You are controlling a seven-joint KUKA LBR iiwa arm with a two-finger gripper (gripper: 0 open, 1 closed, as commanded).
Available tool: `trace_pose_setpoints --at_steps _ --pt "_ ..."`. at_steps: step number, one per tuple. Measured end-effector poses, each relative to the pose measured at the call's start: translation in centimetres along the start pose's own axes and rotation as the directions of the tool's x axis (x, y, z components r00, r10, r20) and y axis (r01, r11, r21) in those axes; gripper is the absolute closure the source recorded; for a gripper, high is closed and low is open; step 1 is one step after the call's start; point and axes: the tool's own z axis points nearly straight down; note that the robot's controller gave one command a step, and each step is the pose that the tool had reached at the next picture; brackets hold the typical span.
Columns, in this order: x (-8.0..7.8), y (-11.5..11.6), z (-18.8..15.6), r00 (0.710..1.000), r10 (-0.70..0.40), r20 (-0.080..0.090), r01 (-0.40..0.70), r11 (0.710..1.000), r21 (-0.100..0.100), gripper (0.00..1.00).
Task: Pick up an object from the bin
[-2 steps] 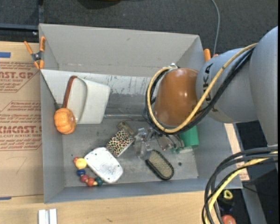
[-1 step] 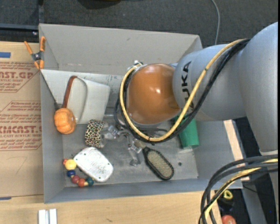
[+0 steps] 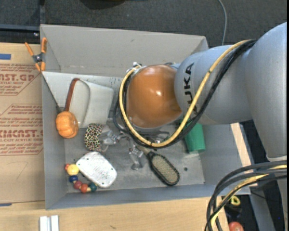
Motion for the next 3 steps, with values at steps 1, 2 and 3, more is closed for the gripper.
trace_pose_setpoints --at_steps 1,2,3 --pt "-0.9 1.2 4.6 0.967 -0.255 0.004 0.255 0.967 0.005 0.0" --pt "5.6 -7.6 0.4 0.984 -0.177 0.003 0.177 0.984 0.001 1.0" --pt "5.5 -7.6 0.4 0.984 -0.177 0.004 0.177 0.984 0.001 1.0"
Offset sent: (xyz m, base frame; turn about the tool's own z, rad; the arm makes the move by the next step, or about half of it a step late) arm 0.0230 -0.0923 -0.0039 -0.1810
